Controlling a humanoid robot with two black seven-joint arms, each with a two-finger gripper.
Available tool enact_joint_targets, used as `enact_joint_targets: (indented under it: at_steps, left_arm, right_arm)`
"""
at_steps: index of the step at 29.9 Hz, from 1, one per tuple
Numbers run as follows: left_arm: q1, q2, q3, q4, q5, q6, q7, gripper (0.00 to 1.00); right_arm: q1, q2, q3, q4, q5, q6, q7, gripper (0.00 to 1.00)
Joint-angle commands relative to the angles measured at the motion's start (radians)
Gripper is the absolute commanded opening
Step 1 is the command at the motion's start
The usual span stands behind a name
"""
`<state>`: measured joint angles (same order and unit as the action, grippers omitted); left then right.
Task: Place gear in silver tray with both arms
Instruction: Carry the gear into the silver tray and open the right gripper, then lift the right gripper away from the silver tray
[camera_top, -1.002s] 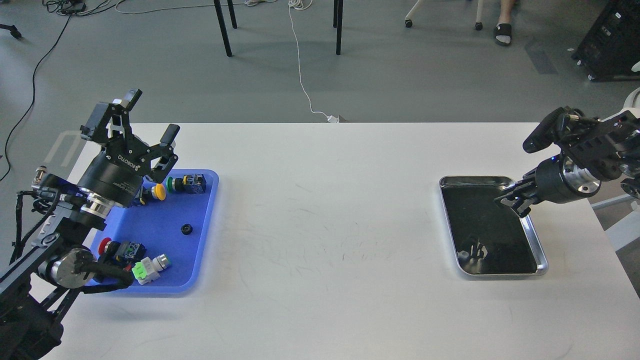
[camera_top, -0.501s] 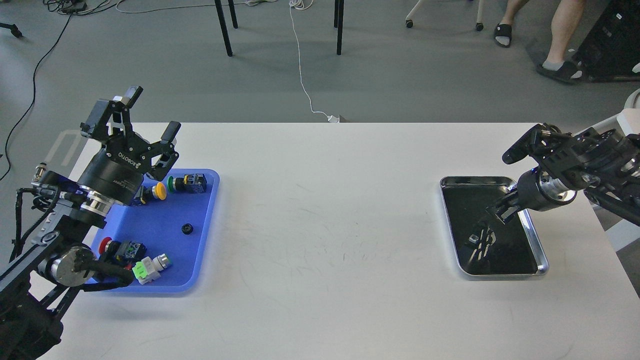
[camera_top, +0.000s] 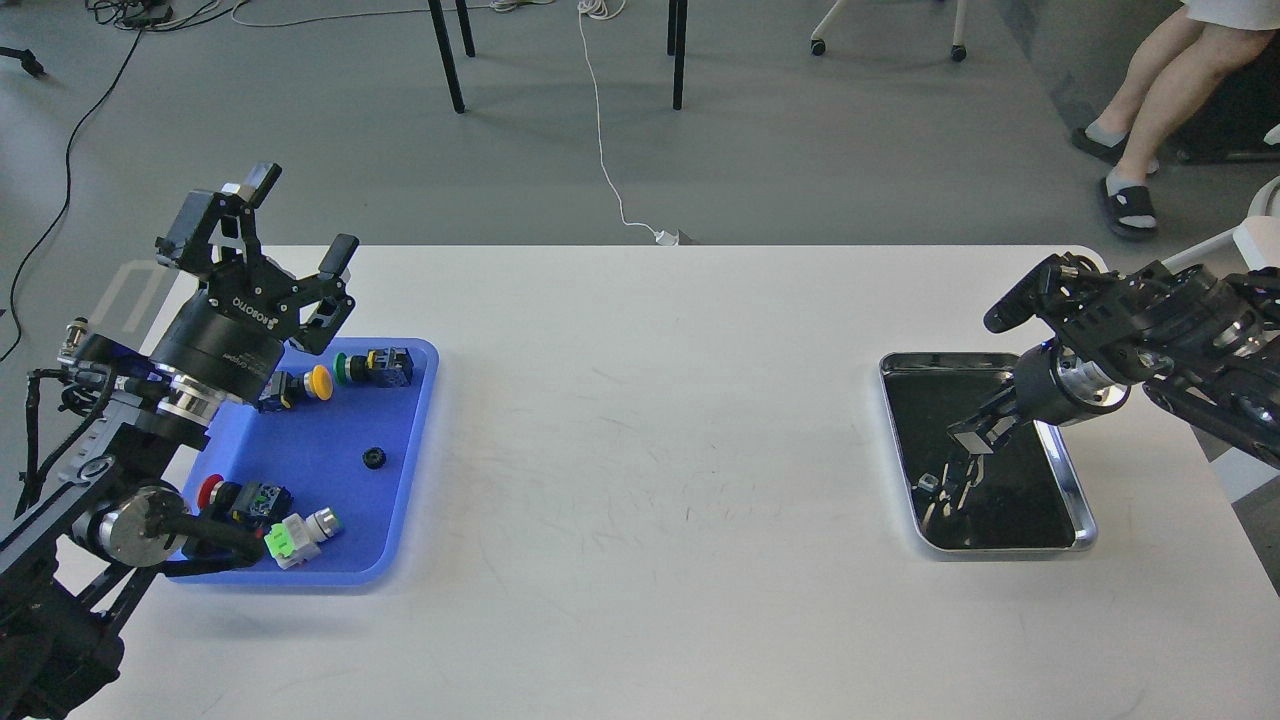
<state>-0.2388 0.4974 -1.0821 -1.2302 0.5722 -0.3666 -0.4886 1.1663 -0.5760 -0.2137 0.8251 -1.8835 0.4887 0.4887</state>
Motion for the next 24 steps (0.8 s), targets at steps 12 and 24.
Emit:
enact_joint_targets:
  at_steps: [12, 24]
  left_arm:
    - [-0.002, 0.027, 0.019, -0.064, 0.407, -0.009, 0.000, 0.98]
    - [-0.174, 0.239, 0.298, -0.189, 1.455, 0.001, 0.000, 0.97]
  right_arm:
    - [-0.046, -0.082, 0.270, 0.063, 1.033, 0.000, 0.000, 0.97]
    - [-0.457, 0.041, 0.718, 0.008, 1.452, 0.000, 0.000, 0.97]
